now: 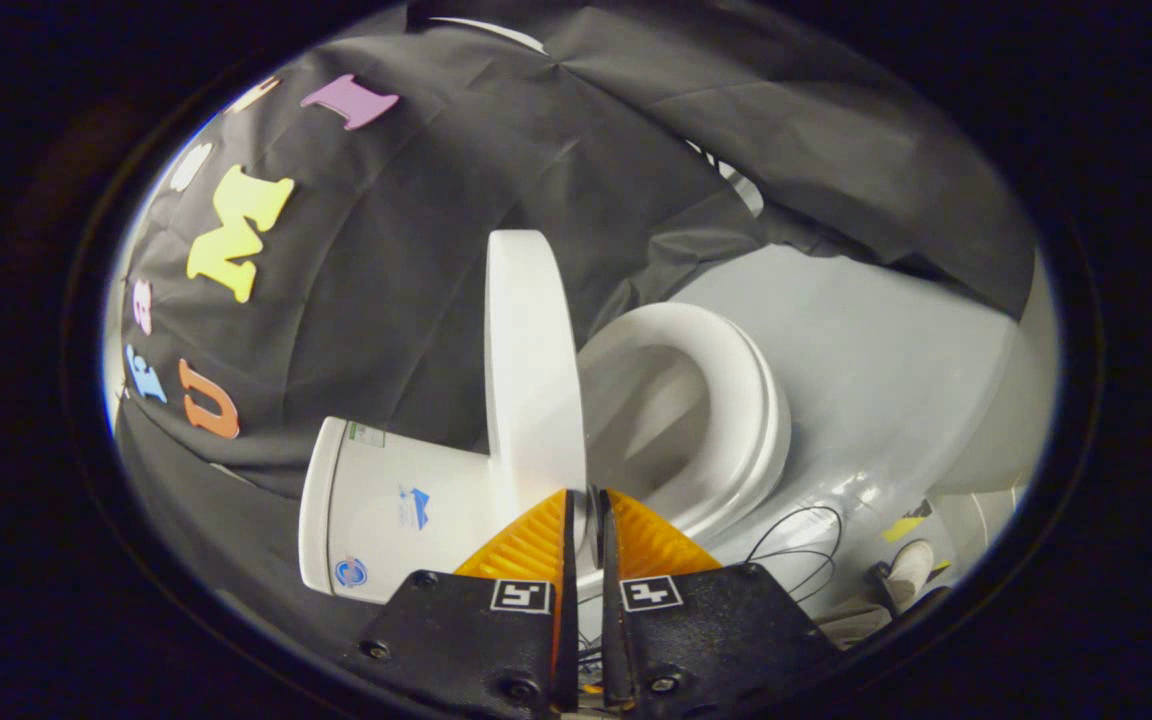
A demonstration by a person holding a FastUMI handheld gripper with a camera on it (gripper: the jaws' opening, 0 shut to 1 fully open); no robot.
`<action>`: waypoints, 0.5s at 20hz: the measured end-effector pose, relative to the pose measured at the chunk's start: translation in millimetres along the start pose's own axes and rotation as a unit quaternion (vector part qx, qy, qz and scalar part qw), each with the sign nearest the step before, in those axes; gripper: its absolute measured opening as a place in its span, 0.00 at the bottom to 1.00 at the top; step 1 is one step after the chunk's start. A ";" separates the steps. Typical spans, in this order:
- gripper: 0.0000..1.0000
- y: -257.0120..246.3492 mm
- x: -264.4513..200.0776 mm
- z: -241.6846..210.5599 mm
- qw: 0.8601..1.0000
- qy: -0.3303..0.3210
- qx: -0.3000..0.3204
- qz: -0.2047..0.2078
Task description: Open the toilet lid.
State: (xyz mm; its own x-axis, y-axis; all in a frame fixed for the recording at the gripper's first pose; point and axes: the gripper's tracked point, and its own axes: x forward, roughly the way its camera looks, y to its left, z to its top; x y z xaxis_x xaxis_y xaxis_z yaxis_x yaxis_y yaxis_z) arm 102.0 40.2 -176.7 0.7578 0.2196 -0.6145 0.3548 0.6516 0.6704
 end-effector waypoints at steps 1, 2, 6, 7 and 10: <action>0.12 6.6 -2.5 -1.3 1.000 -0.004 -0.010 -0.002; 0.12 12.6 -4.2 -2.0 1.000 -0.008 -0.020 -0.005; 0.12 33.8 -11.0 -6.2 0.998 -0.022 -0.053 -0.016; 0.12 38.4 -12.1 -8.6 0.998 -0.024 -0.059 -0.015; 0.12 54.4 -18.3 -11.6 0.997 -0.032 -0.068 -0.012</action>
State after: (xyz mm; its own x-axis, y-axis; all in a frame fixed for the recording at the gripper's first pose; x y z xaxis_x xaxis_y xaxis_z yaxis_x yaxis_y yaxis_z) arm 101.1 80.0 -133.8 0.7852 0.1594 -0.5984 0.2986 0.7490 0.5914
